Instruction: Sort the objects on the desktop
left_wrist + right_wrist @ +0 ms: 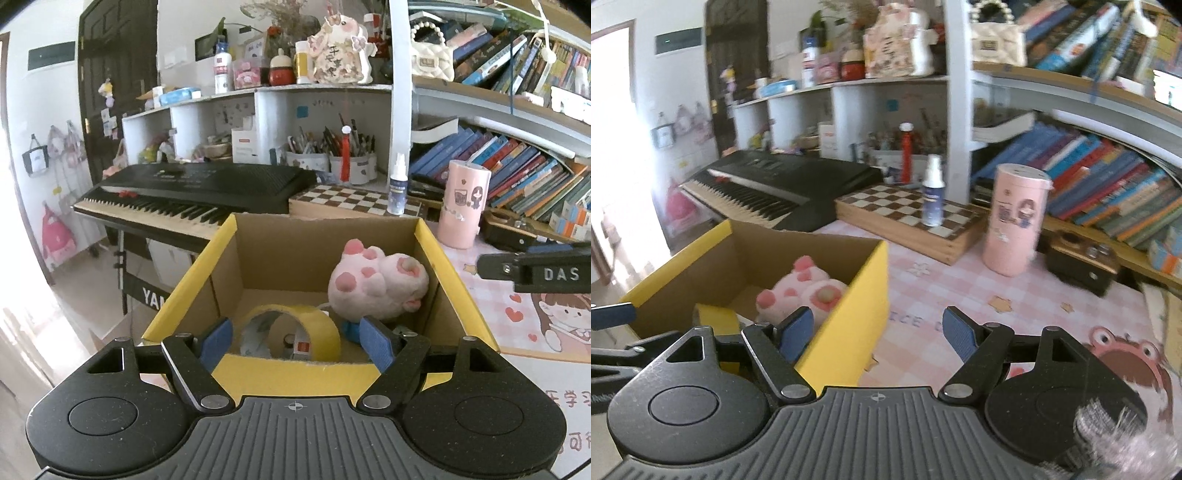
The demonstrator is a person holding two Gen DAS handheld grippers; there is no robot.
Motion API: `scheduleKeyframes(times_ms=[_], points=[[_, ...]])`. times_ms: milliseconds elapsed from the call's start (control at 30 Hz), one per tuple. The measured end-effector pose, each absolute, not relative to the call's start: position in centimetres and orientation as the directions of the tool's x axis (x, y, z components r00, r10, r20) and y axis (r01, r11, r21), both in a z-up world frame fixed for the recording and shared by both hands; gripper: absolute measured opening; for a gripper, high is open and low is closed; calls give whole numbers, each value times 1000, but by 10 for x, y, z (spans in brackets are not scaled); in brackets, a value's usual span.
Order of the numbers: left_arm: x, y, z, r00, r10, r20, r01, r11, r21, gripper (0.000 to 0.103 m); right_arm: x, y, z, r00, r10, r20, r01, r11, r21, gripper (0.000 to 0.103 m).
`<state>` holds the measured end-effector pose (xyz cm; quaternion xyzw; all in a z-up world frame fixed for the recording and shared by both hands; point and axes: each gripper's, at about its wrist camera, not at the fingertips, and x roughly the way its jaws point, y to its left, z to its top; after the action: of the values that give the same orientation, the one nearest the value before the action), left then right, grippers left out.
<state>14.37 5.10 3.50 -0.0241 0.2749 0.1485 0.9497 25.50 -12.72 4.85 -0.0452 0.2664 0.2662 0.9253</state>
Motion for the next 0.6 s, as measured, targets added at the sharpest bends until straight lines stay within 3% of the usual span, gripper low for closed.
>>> scheduleKeyframes(times_ms=[600], points=[[98,52,31,818,219,-532,-259,966,-2,78,186,-155,33,771,350,-532,-375,925,65,77]])
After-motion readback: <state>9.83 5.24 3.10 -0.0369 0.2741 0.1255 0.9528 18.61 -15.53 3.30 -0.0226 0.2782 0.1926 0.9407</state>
